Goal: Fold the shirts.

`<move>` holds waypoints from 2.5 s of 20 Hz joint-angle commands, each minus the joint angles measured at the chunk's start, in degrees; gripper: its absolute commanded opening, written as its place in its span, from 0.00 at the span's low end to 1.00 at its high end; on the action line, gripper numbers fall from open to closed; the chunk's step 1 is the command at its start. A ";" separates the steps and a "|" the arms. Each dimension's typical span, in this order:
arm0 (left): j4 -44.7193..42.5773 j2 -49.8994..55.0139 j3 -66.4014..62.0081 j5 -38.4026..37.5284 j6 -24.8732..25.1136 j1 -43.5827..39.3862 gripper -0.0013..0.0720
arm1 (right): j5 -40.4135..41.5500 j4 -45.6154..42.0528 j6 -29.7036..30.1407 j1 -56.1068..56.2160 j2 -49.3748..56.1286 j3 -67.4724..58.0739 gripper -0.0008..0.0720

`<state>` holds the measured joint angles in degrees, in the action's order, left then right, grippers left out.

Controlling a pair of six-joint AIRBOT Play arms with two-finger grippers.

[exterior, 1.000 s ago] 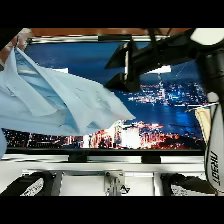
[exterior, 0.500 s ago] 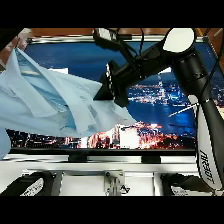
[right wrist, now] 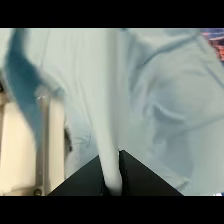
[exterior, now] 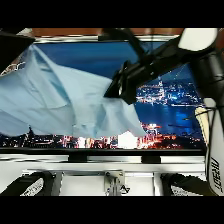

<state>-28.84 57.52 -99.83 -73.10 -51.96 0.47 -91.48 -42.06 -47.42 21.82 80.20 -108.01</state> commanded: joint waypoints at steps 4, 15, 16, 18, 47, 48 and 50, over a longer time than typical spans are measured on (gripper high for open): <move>1.29 -0.74 0.00 5.99 -0.74 -0.15 0.96 | 7.43 -3.56 -10.58 -9.49 -3.28 -0.02 0.11; 5.31 -0.68 0.00 6.03 -0.76 -0.13 0.95 | 18.88 -47.58 -25.31 -11.54 -5.68 -10.62 0.11; 5.31 -0.63 0.00 6.03 -0.76 -0.13 0.95 | 19.17 -51.67 -26.60 -13.05 -6.82 -11.65 0.11; 5.31 -0.52 0.00 6.03 -0.76 -0.13 0.95 | 18.16 -56.04 -29.00 -18.56 -10.01 -11.67 0.11; 4.66 -0.28 0.02 0.79 -7.93 -0.13 0.94 | 29.09 -65.88 -51.12 -86.95 -12.17 -11.61 0.11; 4.59 -0.26 0.02 0.79 -7.91 -0.13 0.94 | 28.98 -65.26 -51.10 -87.80 -11.72 -11.61 0.11; 4.39 -0.22 0.02 0.79 -7.93 -0.13 0.94 | 29.14 -64.32 -51.08 -89.09 -11.06 -11.61 0.11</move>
<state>-24.23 57.23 -99.83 -72.18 -59.37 0.32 -63.00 -107.79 -98.35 -64.97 68.31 -119.63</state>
